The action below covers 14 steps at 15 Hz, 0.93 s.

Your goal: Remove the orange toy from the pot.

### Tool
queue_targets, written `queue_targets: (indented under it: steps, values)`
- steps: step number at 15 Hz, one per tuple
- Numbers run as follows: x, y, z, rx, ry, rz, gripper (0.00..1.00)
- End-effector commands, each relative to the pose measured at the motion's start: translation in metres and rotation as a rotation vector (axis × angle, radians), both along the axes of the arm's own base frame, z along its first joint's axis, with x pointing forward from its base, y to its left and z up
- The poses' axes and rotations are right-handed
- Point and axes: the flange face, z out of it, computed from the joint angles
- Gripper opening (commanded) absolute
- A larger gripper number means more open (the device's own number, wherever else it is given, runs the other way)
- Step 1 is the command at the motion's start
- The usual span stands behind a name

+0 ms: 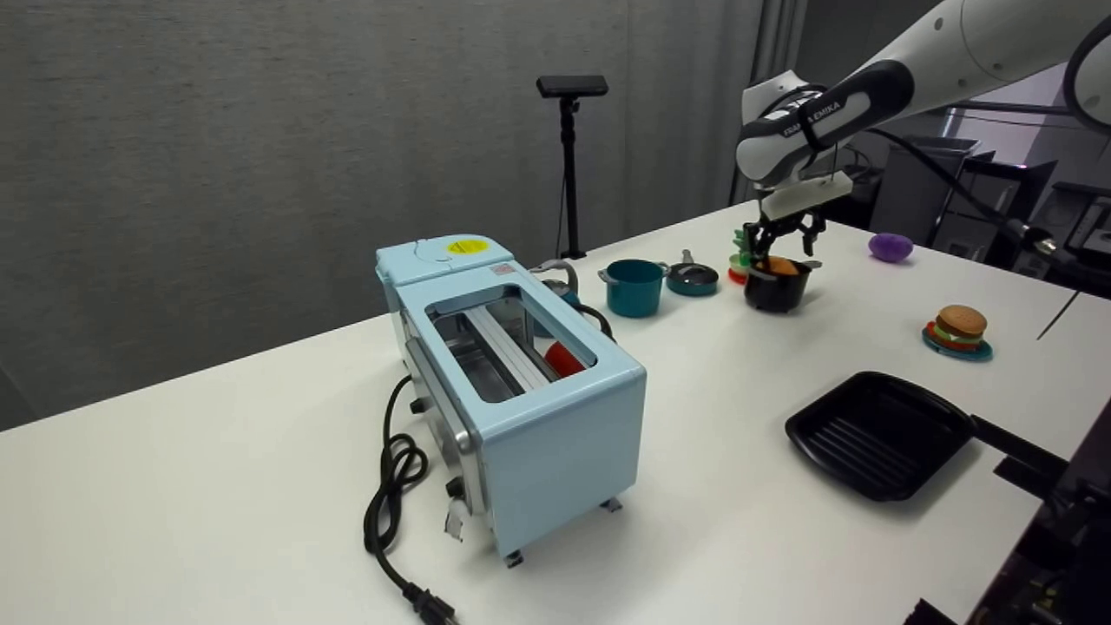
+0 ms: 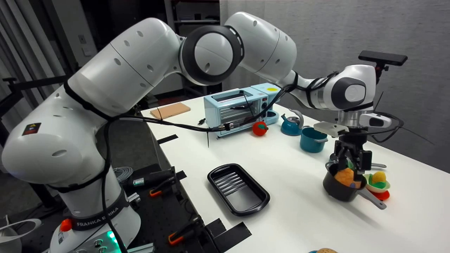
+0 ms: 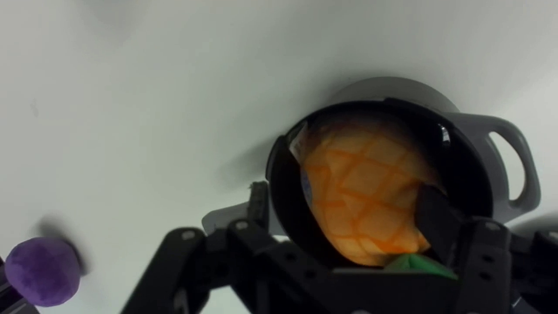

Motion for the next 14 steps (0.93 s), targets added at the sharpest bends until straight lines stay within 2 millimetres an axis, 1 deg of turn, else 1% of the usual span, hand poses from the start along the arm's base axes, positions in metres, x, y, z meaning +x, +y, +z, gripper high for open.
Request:
queue_targets:
  steps: [1,2,8,9,11,13,14]
  values:
    - [0.006,0.006,0.005,0.004,-0.014,0.004,0.58]
    - [0.007,0.007,0.007,0.006,-0.019,0.007,0.48]
    - [0.007,0.008,0.017,0.008,-0.04,0.009,0.03]
    - [0.007,0.008,0.019,0.007,-0.043,0.009,0.0]
    - [0.007,0.008,0.027,0.011,-0.056,0.011,0.0]
    - [0.009,0.01,0.043,0.014,-0.085,0.018,0.01]
    - [0.012,0.012,0.055,0.013,-0.107,0.027,0.01]
